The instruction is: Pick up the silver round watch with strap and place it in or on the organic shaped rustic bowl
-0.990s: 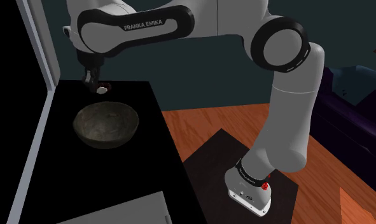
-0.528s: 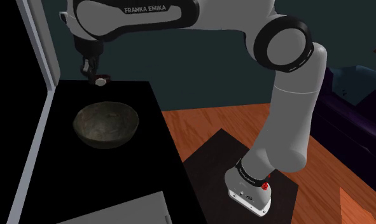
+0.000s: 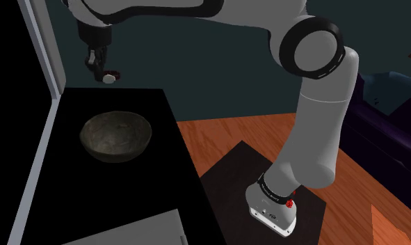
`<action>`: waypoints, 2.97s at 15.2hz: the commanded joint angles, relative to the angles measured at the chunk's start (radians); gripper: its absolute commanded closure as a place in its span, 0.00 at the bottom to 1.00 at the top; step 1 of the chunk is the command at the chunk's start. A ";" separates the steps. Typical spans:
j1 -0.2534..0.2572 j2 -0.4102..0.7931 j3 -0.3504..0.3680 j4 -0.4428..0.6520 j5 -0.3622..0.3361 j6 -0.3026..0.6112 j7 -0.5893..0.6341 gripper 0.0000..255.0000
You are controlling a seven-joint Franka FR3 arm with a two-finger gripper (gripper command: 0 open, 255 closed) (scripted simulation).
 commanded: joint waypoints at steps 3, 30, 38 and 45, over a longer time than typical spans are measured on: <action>0.003 0.002 0.001 0.058 0.002 -0.056 -0.005 1.00; 0.138 -0.386 0.119 -0.361 0.060 -0.037 0.260 1.00; 0.137 -0.381 0.118 -0.463 0.055 0.069 0.270 1.00; 0.138 -0.369 0.118 -0.526 0.048 0.143 0.280 1.00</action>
